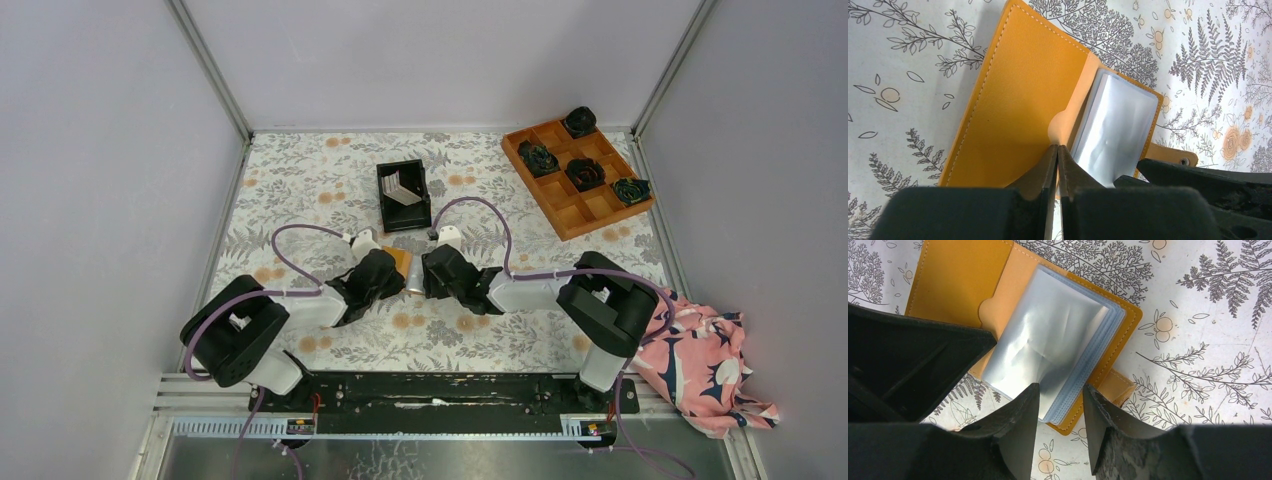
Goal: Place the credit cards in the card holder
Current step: Open the card holder at the center of the board.
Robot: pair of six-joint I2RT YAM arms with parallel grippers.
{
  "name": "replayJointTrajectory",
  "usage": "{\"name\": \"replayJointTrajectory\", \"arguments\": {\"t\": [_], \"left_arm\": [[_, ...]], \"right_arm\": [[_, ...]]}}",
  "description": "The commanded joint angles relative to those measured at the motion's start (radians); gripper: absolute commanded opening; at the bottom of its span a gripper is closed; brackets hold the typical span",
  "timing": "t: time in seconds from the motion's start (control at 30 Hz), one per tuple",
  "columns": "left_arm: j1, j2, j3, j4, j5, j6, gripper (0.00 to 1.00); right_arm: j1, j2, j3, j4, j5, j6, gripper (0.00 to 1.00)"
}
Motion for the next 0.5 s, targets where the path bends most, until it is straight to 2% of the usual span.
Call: {"name": "replayJointTrajectory", "arguments": {"t": [0.0, 0.47], "left_arm": [[-0.029, 0.079, -0.066, -0.186, 0.051, 0.002, 0.09], [-0.063, 0.113, -0.065, -0.161, 0.056, -0.029, 0.08]], "right_arm": [[-0.011, -0.014, 0.029, -0.035, -0.025, 0.023, 0.44], [-0.048, -0.069, 0.014, 0.028, -0.069, 0.086, 0.43]]}}
